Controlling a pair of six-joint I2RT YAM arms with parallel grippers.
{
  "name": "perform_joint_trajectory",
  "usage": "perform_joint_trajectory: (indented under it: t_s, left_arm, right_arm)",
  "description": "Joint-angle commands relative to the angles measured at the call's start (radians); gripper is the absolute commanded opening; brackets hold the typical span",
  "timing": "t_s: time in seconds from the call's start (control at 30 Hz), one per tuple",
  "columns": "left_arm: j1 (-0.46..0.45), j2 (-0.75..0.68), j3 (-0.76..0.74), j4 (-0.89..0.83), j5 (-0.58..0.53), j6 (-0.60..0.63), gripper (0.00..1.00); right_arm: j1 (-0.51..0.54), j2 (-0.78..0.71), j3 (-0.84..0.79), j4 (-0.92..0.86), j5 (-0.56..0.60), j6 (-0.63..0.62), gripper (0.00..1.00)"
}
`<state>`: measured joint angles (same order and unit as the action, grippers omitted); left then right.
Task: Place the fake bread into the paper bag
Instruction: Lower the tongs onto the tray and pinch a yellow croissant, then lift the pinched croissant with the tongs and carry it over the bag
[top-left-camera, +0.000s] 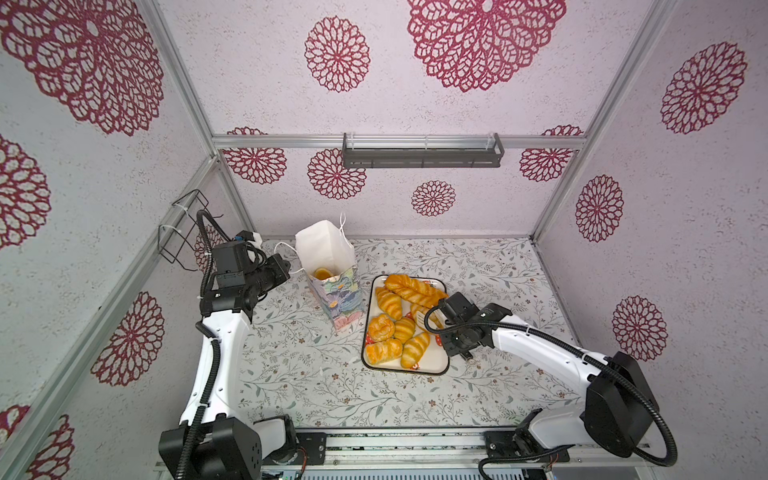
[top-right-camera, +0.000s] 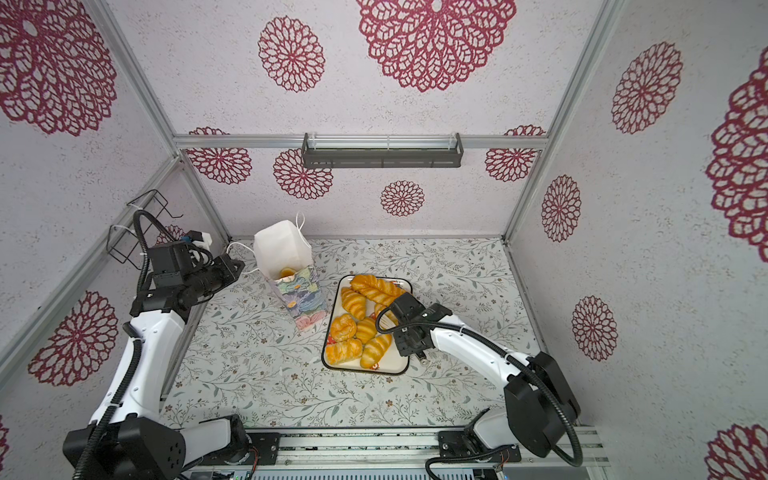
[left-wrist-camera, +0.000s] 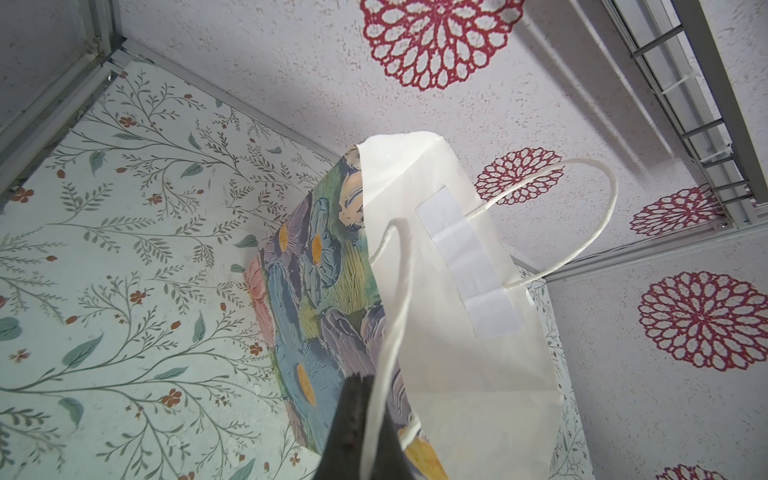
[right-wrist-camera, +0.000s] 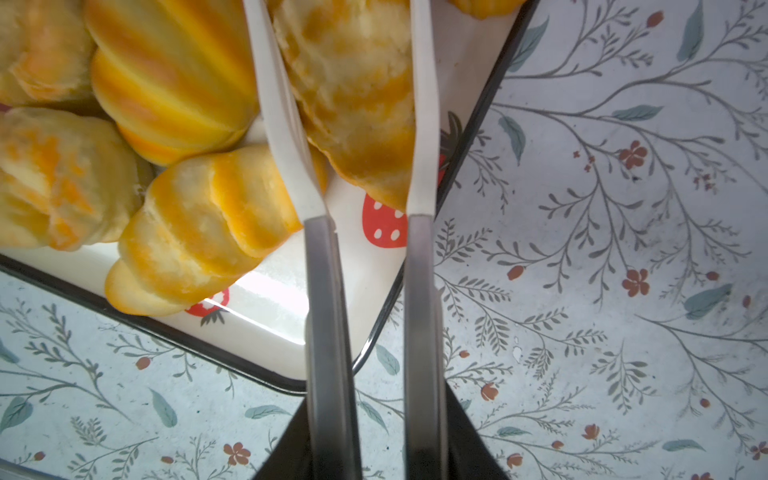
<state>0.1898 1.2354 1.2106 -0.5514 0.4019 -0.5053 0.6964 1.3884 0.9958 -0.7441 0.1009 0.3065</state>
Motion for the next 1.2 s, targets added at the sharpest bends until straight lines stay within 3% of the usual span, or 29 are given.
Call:
perform_joint_trajectory:
  t_s: [0.0,0.67,1.17]
  left_arm:
    - [-0.001,0.006,-0.011,0.014,-0.003,0.003,0.00]
    - [-0.001,0.009,-0.011,0.016,0.006,0.003,0.00]
    - [-0.002,-0.011,-0.027,0.081,0.114,-0.015,0.00]
  right_arm:
    - [-0.005,-0.061,0.055,-0.005,0.028,0.005,0.34]
    - [-0.002,-0.115,0.237,-0.033,-0.034,0.034,0.32]
    - [0.045,-0.082,0.430,-0.009,-0.091,0.046,0.31]
